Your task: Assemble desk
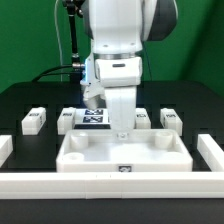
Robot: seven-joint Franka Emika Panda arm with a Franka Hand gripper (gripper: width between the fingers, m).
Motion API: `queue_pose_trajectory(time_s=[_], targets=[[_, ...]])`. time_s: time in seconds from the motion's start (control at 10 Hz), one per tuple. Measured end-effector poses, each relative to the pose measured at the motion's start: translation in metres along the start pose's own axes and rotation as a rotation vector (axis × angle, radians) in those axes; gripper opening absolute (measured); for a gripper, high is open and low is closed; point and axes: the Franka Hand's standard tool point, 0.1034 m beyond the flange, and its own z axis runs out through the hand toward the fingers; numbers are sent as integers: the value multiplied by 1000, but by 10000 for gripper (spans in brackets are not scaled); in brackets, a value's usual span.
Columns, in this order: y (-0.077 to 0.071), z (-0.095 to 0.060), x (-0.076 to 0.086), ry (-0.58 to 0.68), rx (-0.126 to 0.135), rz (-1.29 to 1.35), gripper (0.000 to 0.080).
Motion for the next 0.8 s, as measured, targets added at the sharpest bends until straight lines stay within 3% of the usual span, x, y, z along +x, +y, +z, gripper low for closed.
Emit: queue_pose_trajectory(time_s=[0.2,0.3,0.5,0.6,0.7,0.8], targets=[[16,1,24,21,-18,-7,55],[20,2,31,26,-13,-4,55],[20,2,31,21,32,-1,56],[20,2,31,21,33,0,56],[19,3,30,21,34,1,130],[19,3,30,21,35,1,130]])
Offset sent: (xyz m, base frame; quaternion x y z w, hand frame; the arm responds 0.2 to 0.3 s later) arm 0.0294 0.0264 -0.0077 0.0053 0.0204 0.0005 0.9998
